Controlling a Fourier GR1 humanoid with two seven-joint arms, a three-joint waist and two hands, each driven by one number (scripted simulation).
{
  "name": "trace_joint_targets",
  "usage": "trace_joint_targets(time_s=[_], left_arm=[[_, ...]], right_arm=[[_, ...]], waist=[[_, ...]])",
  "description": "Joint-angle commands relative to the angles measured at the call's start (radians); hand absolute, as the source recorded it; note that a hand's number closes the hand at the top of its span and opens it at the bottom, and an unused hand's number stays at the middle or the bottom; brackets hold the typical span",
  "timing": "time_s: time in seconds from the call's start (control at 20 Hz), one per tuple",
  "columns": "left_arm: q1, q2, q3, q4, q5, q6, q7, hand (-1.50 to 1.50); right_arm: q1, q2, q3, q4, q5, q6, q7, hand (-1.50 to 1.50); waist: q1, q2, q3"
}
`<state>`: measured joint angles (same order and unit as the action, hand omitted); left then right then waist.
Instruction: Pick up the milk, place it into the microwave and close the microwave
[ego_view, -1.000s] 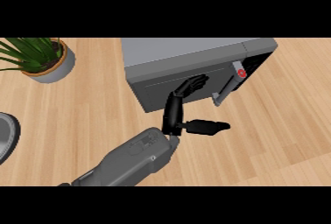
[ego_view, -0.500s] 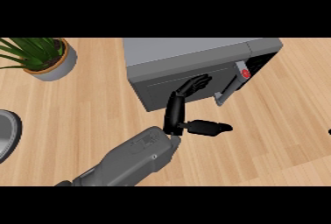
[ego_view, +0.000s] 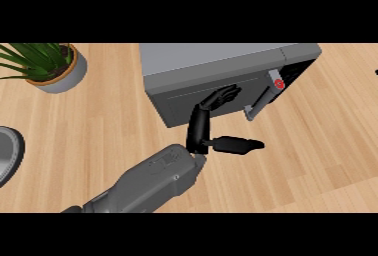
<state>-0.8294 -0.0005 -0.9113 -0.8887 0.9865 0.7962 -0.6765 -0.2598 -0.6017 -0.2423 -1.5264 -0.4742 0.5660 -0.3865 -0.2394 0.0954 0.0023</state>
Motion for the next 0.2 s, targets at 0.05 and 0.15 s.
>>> trace_joint_targets(time_s=[0.05, 0.15], left_arm=[[-0.073, 0.001, 0.084, 0.094, 0.045, 0.022, 0.007, -1.50], [-0.073, 0.001, 0.074, 0.095, 0.049, 0.022, -0.006, -1.50]], right_arm=[[-0.029, -0.016, -0.011, 0.056, -0.058, 0.039, 0.018, -1.50], [-0.043, -0.026, -0.018, 0.074, -0.068, 0.045, 0.024, -1.50]], waist=[[-0.005, 0.011, -0.002], [-0.008, 0.010, -0.002]])
